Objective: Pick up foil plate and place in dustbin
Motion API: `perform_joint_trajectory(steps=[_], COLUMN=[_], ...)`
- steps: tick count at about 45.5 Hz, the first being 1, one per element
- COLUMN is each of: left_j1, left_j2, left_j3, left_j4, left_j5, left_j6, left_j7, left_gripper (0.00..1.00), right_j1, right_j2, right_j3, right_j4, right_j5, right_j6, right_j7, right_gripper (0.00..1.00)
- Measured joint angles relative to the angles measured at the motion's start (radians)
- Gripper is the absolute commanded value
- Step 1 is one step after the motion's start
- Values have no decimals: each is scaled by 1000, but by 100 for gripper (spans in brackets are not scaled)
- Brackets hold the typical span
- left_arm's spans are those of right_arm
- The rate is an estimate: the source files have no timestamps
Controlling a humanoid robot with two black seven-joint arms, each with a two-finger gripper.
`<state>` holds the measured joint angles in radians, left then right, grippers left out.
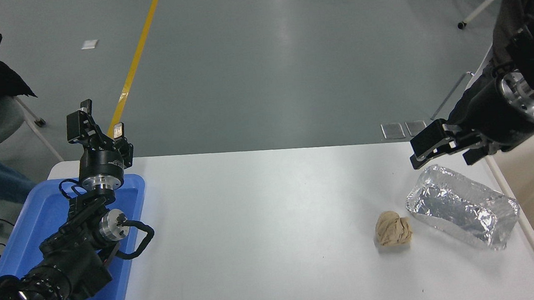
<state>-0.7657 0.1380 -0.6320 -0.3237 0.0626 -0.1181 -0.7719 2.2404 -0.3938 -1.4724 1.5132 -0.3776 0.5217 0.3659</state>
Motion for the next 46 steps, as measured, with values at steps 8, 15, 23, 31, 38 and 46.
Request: perform_joint_trajectory(steps=[8,15,23,31,38,46], left_j1=[0,0,0,0,0,0], left_j2=[0,0,0,0,0,0], left_j3=[0,0,0,0,-1,-1], left_j4=[0,0,0,0,0,0], left_j5=[0,0,0,0,0,0], left_j6=[0,0,0,0,0,0], left_j7=[0,0,0,0,0,0], left_gripper=[100,100,100,100,100,100], right_j1=[-123,-272,-464,-636,-774,-916], right_j2=[-75,-122,-153,-165,-164,-150], right_j3=[-2,3,49,114,164,217], right_j4=[-99,-213,-348,-461,-567,-695], right_j5=[-60,-89,-101,-102,-101,-100], right_j6=[-31,-75,-125,-164,-188,-201], right_j7=[1,1,1,0,0,-2], right_gripper=[100,100,100,100,100,100])
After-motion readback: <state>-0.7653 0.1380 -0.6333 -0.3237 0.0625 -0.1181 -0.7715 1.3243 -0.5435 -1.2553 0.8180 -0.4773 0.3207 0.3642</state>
